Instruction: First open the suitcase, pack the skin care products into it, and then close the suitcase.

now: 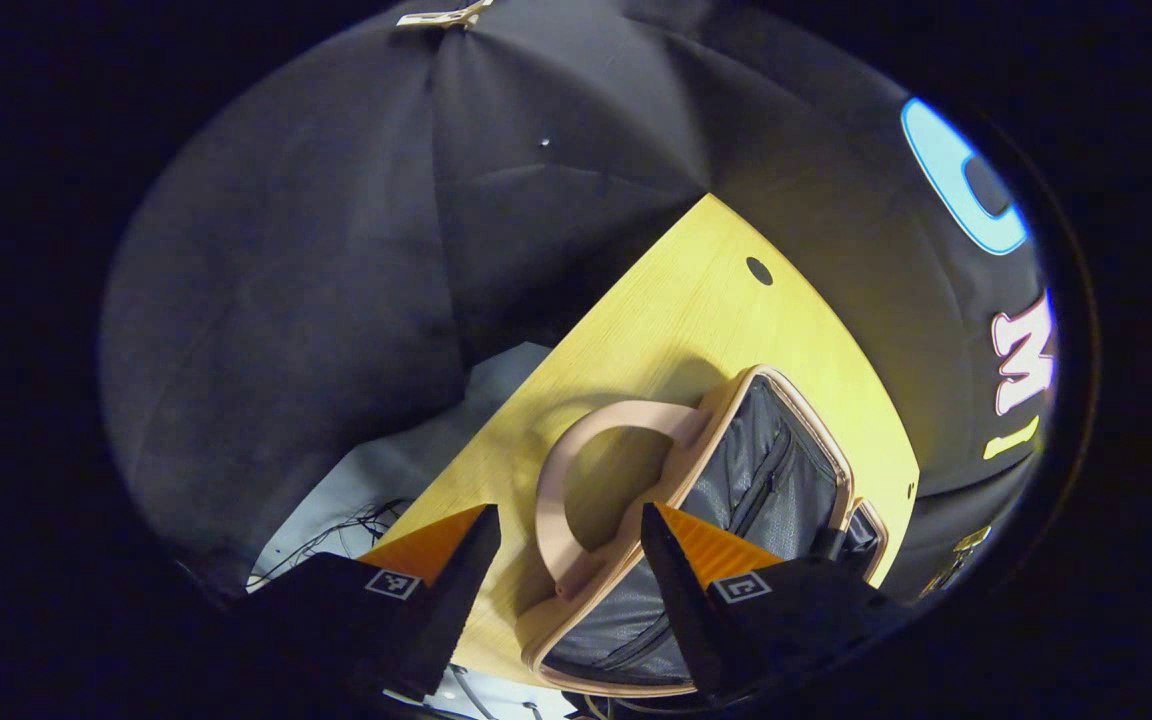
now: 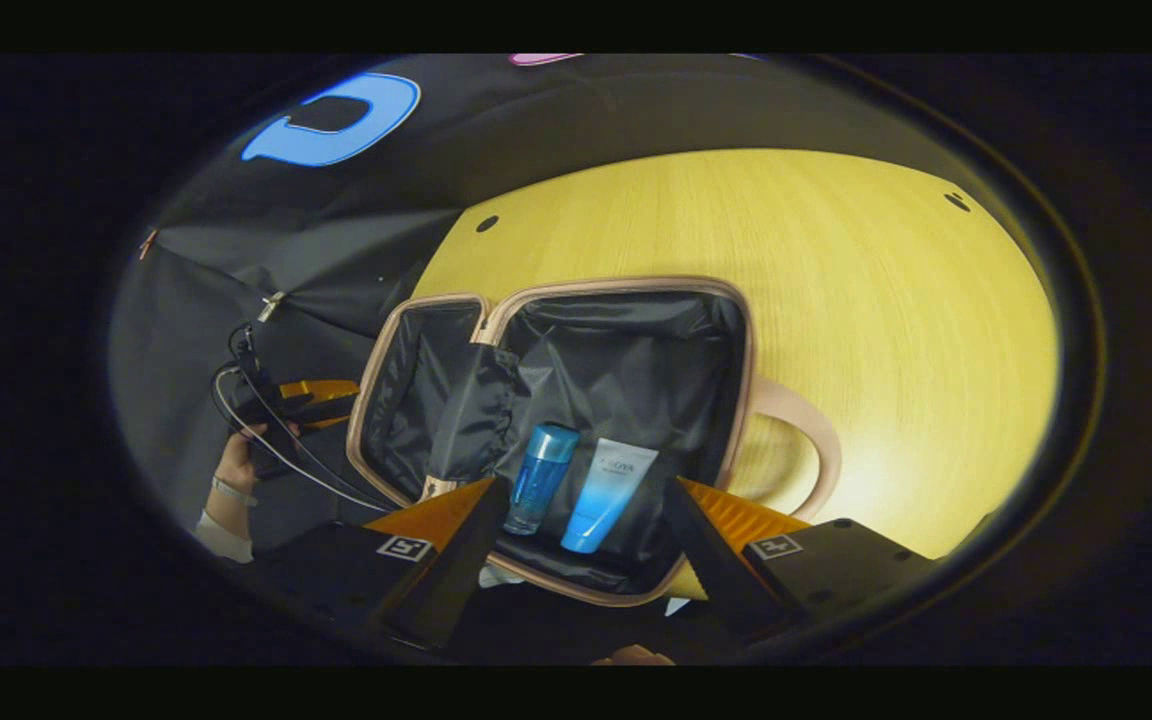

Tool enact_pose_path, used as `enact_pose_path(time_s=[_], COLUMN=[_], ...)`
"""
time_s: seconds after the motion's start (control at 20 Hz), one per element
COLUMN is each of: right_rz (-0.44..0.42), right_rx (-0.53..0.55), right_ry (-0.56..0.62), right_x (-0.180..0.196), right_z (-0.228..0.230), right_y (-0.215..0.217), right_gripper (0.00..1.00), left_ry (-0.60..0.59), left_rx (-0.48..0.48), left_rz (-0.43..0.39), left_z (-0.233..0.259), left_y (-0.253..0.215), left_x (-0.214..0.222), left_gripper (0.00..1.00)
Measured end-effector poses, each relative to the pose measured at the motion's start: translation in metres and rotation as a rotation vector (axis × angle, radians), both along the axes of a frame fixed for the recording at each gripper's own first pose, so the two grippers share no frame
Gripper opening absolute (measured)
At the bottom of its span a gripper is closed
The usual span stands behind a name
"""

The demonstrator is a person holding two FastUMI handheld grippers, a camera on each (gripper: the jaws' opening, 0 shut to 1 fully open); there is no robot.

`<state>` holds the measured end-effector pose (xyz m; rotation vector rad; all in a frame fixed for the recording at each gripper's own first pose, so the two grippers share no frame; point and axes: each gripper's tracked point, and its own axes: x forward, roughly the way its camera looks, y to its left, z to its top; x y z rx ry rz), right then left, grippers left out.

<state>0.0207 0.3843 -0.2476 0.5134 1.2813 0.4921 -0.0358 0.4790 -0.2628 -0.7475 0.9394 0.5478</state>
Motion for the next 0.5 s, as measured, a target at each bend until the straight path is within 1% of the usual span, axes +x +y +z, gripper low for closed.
enact_pose_path(time_s=[0.15,0.3,0.35,0.4,0.5], right_rz=[0.006,0.001,-0.006,-0.009,-0.003], right_rx=[-0.013,-0.002,0.002,0.006,-0.005], right_ry=[-0.007,-0.005,-0.010,-0.014,-0.018], right_x=[-0.003,-0.003,-0.001,-0.001,-0.004], right_z=[-0.003,0.001,0.002,0.003,0.001], right_y=[-0.003,-0.003,-0.004,-0.002,-0.004], right_gripper=[0.98,0.98,1.00,0.98,0.98], left_ry=[-0.011,-0.077,-0.064,-0.049,-0.005], left_rx=[-0.003,-0.048,-0.048,-0.038,-0.020], left_rz=[-0.007,0.032,0.040,0.046,0.057], left_z=[-0.002,0.008,0.005,-0.001,-0.011], left_y=[0.011,0.010,0.013,0.018,0.025], left_x=[0.008,0.023,0.022,0.018,0.013], left_gripper=[0.90,0.91,0.89,0.89,0.89])
